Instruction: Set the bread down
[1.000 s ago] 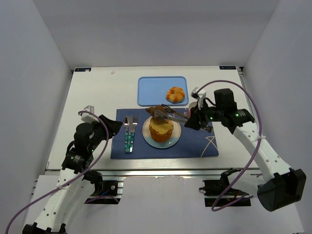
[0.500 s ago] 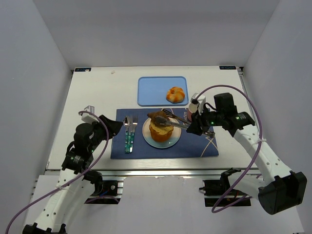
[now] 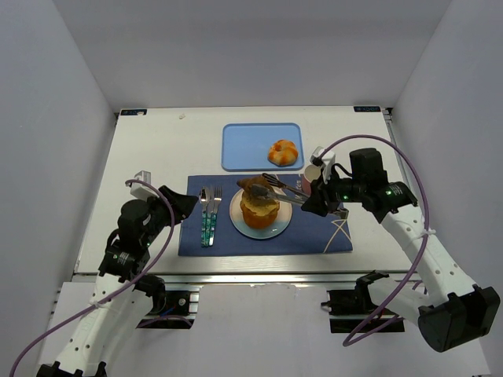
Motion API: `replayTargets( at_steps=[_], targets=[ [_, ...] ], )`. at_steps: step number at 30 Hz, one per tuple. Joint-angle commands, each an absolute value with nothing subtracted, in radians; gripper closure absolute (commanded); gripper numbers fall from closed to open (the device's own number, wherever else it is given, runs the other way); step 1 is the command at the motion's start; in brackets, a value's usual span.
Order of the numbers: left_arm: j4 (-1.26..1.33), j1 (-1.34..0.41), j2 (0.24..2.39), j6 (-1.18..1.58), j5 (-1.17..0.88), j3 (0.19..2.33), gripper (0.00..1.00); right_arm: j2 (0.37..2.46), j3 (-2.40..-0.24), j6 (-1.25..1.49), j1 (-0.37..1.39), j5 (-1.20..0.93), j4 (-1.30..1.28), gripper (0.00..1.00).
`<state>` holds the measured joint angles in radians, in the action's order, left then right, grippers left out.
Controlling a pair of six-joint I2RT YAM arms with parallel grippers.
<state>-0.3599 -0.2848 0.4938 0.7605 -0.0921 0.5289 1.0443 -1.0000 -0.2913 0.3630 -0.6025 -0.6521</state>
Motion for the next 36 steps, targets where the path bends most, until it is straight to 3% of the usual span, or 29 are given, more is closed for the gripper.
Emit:
replayTargets(
  at_steps=[1, 11, 14, 17, 26, 36],
  targets=[
    [-0.357, -0.284, 0.491, 0.762, -0.092, 0.515, 0.45, 1.016, -1.045, -0.287, 0.364, -0.623, -0.647, 0.83],
    [-0.356, -0.285, 0.489, 0.764, -0.092, 0.514, 0.45, 1.032, -1.022, -0.31, 0.362, -0.661, -0.709, 0.81],
    [-0.356, -0.284, 0.494, 0.762, -0.094, 0.517, 0.45, 1.046, -1.011, -0.304, 0.364, -0.655, -0.706, 0.71],
    [-0.359, -0.285, 0.495, 0.761, -0.094, 0.52, 0.45, 1.051, -1.008, -0.304, 0.364, -0.65, -0.701, 0.53],
    [-0.36, -0.285, 0.494, 0.759, -0.087, 0.525, 0.45, 1.048, -1.026, -0.284, 0.364, -0.638, -0.666, 0.42],
    [-0.357, -0.285, 0.494, 0.758, -0.089, 0.528, 0.45, 1.014, -1.052, -0.239, 0.364, -0.653, -0.604, 0.37]
  ],
)
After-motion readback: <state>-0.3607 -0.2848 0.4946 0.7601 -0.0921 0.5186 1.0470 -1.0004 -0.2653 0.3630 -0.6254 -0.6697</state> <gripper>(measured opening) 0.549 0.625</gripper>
